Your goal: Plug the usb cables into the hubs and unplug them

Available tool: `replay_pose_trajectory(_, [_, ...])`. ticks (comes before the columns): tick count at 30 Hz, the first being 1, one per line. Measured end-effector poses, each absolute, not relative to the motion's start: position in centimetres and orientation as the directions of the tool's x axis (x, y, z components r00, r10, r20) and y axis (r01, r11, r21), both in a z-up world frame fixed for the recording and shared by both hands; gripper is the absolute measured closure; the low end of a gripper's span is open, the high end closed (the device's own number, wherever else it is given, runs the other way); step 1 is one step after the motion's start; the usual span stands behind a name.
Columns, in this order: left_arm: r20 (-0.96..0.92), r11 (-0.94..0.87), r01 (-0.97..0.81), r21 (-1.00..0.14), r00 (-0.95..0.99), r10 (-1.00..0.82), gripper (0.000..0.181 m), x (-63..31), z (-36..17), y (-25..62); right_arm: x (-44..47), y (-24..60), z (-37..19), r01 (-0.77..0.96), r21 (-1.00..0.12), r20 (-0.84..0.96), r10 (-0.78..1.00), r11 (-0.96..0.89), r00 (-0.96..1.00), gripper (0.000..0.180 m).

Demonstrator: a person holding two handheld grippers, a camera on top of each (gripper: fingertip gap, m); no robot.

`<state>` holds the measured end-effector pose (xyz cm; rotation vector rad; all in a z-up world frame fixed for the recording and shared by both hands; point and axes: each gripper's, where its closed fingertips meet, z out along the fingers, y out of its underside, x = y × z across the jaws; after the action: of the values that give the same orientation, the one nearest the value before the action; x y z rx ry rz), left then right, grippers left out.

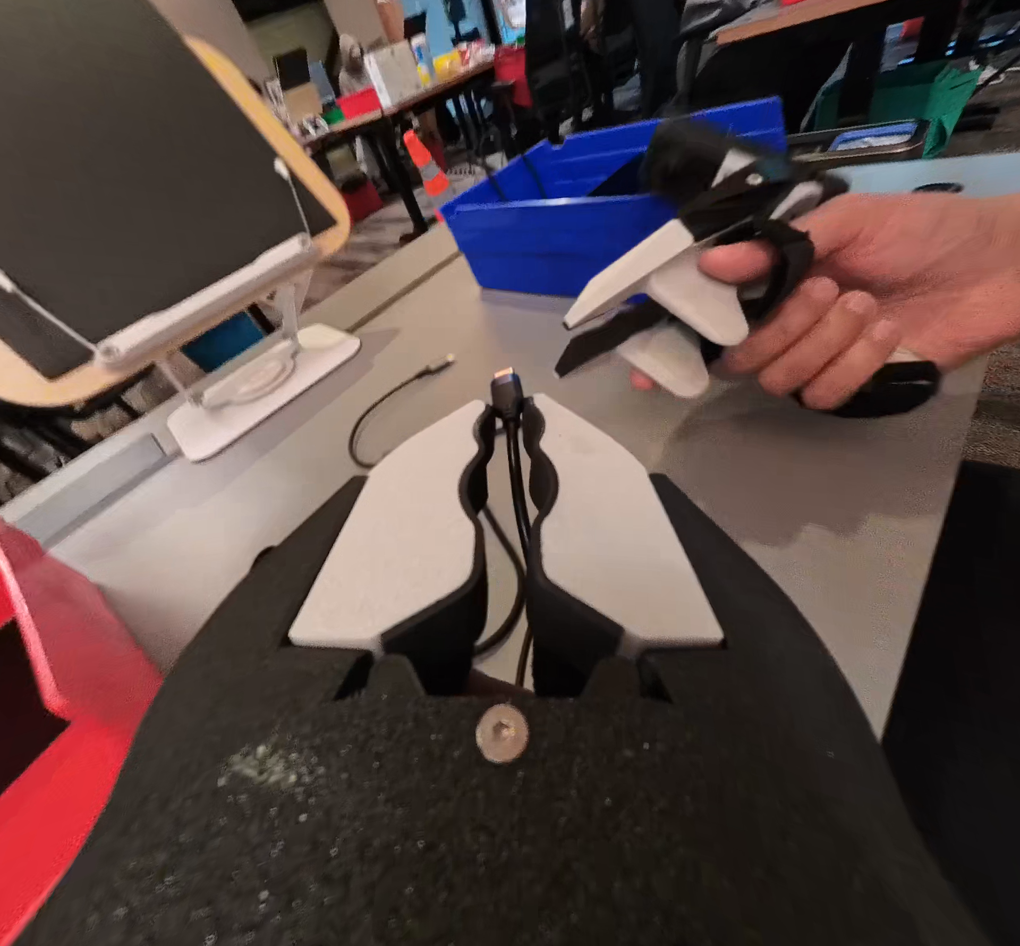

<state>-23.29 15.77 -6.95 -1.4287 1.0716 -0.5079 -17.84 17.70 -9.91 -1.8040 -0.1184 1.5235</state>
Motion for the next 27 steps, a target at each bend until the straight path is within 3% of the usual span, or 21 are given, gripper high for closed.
replay_pose_trajectory(2, [-0.232, 0.067, -0.329, -0.942, 0.494, -0.838, 0.171, -23.8, -8.4, 16.9, -16.4, 20.0, -13.5, -0.100, -0.806, -0.505, 0.588, -0.584, 0.632, 0.143])
replay_pose_trajectory(3, [-0.198, 0.022, -0.340, -0.940, 0.494, -0.847, 0.171, -23.8, -9.2, 17.1, -15.2, 21.2, -15.1, 0.078, -0.851, -0.299, 0.601, -0.519, 0.741, 0.140])
replay_pose_trajectory(5, [-0.144, -0.038, -0.343, -0.938, 0.490, -0.860, 0.171, -23.6, -10.3, 17.2, -13.0, 23.5, -17.0, 0.375, -0.841, 0.083, 0.592, -0.391, 0.802, 0.138])
replay_pose_trajectory(7, [-0.119, -0.071, -0.358, -0.931, 0.483, -0.868, 0.171, -23.4, -11.2, 17.1, -11.8, 24.9, -18.3, 0.518, -0.765, 0.241, 0.575, -0.383, 0.782, 0.137])
replay_pose_trajectory(12, [-0.085, -0.106, -0.369, -0.923, 0.466, -0.881, 0.171, -22.8, -12.1, 16.8, -12.7, 26.4, -19.9, 0.452, -0.724, 0.051, 0.613, -0.522, 0.788, 0.136])
replay_pose_trajectory(15, [-0.062, -0.141, -0.383, -0.913, 0.472, -0.880, 0.171, -22.5, -12.9, 17.1, -12.6, 26.7, -19.9, 0.426, -0.727, 0.004, 0.617, -0.538, 0.787, 0.155])
replay_pose_trajectory(18, [-0.050, -0.176, -0.393, -0.902, 0.500, -0.864, 0.171, -21.9, -13.6, 18.0, -12.7, 26.6, -19.9, 0.436, -0.727, 0.020, 0.619, -0.531, 0.785, 0.159])
replay_pose_trajectory(27, [-0.144, -0.152, -0.457, -0.876, 0.551, -0.822, 0.171, -20.4, -14.2, 20.9, -16.2, 23.0, -15.7, 0.228, -0.835, -0.164, 0.621, -0.501, 0.766, 0.160])
